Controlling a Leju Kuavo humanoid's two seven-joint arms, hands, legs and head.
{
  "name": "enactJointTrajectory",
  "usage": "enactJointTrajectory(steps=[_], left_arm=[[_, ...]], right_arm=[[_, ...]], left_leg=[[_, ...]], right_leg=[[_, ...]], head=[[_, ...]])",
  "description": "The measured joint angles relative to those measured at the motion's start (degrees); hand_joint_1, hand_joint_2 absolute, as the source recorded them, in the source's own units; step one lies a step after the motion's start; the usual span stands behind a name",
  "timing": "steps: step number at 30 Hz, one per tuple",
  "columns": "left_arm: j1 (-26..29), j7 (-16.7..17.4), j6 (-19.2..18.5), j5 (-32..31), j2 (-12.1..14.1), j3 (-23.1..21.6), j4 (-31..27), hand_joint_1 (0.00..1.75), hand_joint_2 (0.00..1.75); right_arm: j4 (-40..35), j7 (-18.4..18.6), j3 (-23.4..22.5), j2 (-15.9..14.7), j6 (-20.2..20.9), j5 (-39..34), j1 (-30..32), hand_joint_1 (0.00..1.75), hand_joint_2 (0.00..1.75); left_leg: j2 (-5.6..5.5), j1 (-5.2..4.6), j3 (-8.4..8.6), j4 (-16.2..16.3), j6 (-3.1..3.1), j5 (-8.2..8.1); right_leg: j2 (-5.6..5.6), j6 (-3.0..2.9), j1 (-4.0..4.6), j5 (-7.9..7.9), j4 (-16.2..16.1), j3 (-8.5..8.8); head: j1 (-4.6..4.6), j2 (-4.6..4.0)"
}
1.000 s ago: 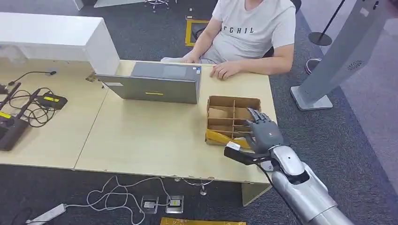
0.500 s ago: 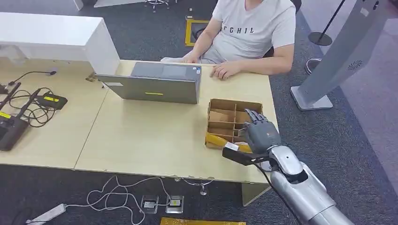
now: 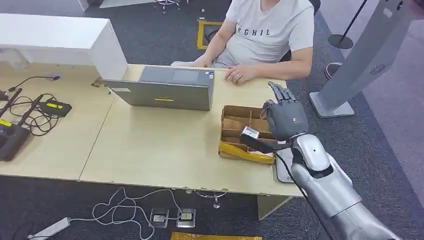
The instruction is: Pass the card to the sensor for recognition and then transmit it.
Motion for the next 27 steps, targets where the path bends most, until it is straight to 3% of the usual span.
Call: enactJointTrajectory(steps=[5,14,23,27], left_arm=[[-0.11,0.0,-0.31,-2.03,-0.09,-0.02,0.0,0.0,0.0],[-0.92,0.02,-0.94,-4.64,-0.31,-0.02,0.0,0.0,0.0],[-1.73,0.02,-1.05,-6.74,-0.79,-0.07,0.0,0.0,0.0],[-2.15,0.15,-0.99,-7.63,-0.96,-0.07,0.0,0.0,0.0]], right_arm=[[-2.8,-2.36,-2.84,-0.02,-6.26,0.28,-3.5,1.75,1.75],[-2.67,-4.5,-5.79,0.07,-7.55,1.55,-7.14,1.75,1.75],[8.29,-5.18,-5.66,3.17,-12.62,4.31,-10.12,1.75,1.75],[15.94,-3.83,-5.34,5.0,-14.58,7.34,-11.8,1.75,1.75]], left_leg=[[-0.01,0.0,0.0,0.01,0.0,0.0],[-0.02,0.0,-0.03,0.0,0.0,0.0],[-0.05,0.01,-0.07,0.0,0.0,0.0],[-0.07,0.01,-0.07,0.0,0.0,0.0]], right_leg=[[-0.01,0.0,0.0,0.0,0.0,0.0],[-0.01,0.0,0.0,0.0,0.0,0.0],[-0.09,0.0,0.01,0.0,0.01,-0.01],[-0.11,0.0,0.01,0.0,0.01,-0.01]], head=[[-0.02,0.0],[0.0,0.0],[-0.02,0.0],[-0.02,0.0]])
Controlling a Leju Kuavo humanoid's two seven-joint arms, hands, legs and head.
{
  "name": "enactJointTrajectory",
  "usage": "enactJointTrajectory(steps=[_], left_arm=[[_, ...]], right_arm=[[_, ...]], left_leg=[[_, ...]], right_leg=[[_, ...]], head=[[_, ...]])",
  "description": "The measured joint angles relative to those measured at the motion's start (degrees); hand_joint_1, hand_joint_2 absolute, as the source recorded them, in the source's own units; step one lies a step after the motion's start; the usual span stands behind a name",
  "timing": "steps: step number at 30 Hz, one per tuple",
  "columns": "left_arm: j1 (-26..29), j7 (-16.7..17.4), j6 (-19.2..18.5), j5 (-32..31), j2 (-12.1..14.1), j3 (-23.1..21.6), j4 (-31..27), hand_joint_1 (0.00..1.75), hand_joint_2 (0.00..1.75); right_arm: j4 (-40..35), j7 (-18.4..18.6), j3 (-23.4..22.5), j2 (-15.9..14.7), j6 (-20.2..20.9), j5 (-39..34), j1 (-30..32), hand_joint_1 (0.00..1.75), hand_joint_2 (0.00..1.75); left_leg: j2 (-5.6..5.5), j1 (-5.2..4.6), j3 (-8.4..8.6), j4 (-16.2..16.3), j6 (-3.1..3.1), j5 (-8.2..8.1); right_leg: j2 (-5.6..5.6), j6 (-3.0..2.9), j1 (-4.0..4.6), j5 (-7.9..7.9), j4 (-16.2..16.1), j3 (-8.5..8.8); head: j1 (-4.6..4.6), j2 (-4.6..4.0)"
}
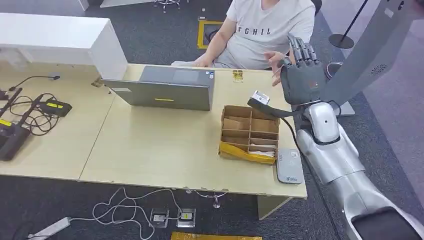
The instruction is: Pass the card to the sensor for recognition and then transmit it.
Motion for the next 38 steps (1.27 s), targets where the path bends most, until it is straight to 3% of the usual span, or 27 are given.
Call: enactJointTrajectory(steps=[5,14,16,22,32,38], left_arm=[[-0.06,0.77,-0.24,-0.02,-0.17,0.0,0.0,0.0,0.0],[-0.04,1.38,-0.7,-0.02,-0.17,0.0,0.0,0.0,0.0],[-0.01,1.64,-0.54,-0.02,-0.17,0.0,0.0,0.0,0.0],[0.07,1.75,-0.04,-0.18,-0.17,0.0,0.0,0.0,0.0],[0.11,1.73,-0.11,-0.77,-0.17,0.0,0.0,0.0,0.0],[0.33,1.14,-0.11,-0.59,-0.17,0.0,0.0,0.0,0.0]], right_arm=[[8.45,0.51,0.0,1.05,-1.38,0.72,-1.85,1.75,1.75],[16.75,0.57,-0.04,1.47,-2.32,0.42,-2.85,1.73,1.75],[17.95,0.38,-0.09,1.47,-3.65,-0.08,-2.84,0.0,1.75],[20.18,-0.39,-0.46,1.44,-6.89,0.5,-2.66,0.0,1.75],[20.68,-2.62,-3.04,1.2,-7.04,2.47,-2.34,0.0,1.75],[20.71,-2.69,-6.41,-2.12,-7.08,1.47,-2.89,0.0,1.75]], left_leg=[[-0.01,-0.01,0.0,0.0,0.0,0.0],[0.01,-0.01,0.0,0.0,0.0,0.0],[0.01,0.0,0.01,0.0,0.0,0.0],[0.02,0.0,0.01,0.0,0.0,0.0],[0.03,-0.01,0.03,0.01,0.0,0.0],[-0.01,-0.04,0.02,0.04,0.0,0.0]], right_leg=[[0.0,0.0,-0.01,0.0,-0.01,0.0],[0.01,0.0,-0.01,0.0,-0.01,-0.02],[0.01,0.0,0.0,0.0,-0.01,-0.02],[0.04,0.0,0.0,0.0,-0.01,-0.03],[0.05,0.0,-0.01,0.0,-0.02,-0.03],[-0.01,0.0,-0.04,0.0,-0.04,-0.03]], head=[[0.02,0.0],[0.0,0.0],[0.02,0.0],[0.0,0.0],[0.0,0.0],[0.0,0.0]])
